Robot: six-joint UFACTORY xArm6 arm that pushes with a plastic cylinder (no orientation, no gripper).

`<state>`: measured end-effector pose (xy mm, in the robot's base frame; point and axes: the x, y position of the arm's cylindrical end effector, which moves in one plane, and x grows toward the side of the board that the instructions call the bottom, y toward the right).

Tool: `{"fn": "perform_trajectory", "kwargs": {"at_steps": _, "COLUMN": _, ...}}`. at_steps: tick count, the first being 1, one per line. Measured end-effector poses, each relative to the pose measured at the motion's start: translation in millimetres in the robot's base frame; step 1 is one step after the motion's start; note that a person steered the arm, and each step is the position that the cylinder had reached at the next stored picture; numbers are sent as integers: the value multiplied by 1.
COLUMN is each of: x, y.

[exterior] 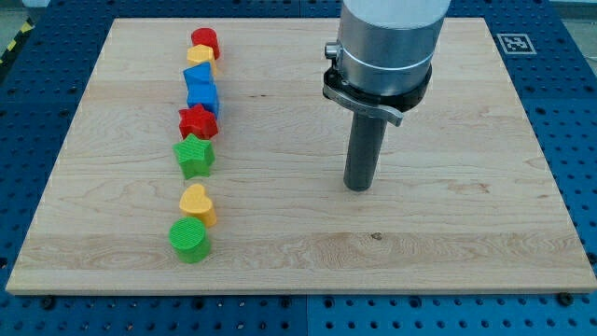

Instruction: Slide the green star to the center

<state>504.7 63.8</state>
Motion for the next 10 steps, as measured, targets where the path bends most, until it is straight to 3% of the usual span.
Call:
{"fn": "perform_trajectory", "kwargs": {"at_steps": 2, "x": 15, "y": 1}}
{"fn": "perform_trajectory", "kwargs": {"at_steps": 4, "x": 95, "y": -37}}
{"fn": "perform_trajectory", "kwargs": {"at_steps": 7, "x": 114, "y": -209}}
{"fn": "perform_trajectory", "kwargs": {"at_steps": 8, "x": 92, "y": -267}}
{"fn": "perform_trajectory", "kwargs": {"at_steps": 9, "x": 10, "y": -267}}
{"fn": "perform_trajectory", "kwargs": {"at_steps": 10, "x": -18, "y": -271}}
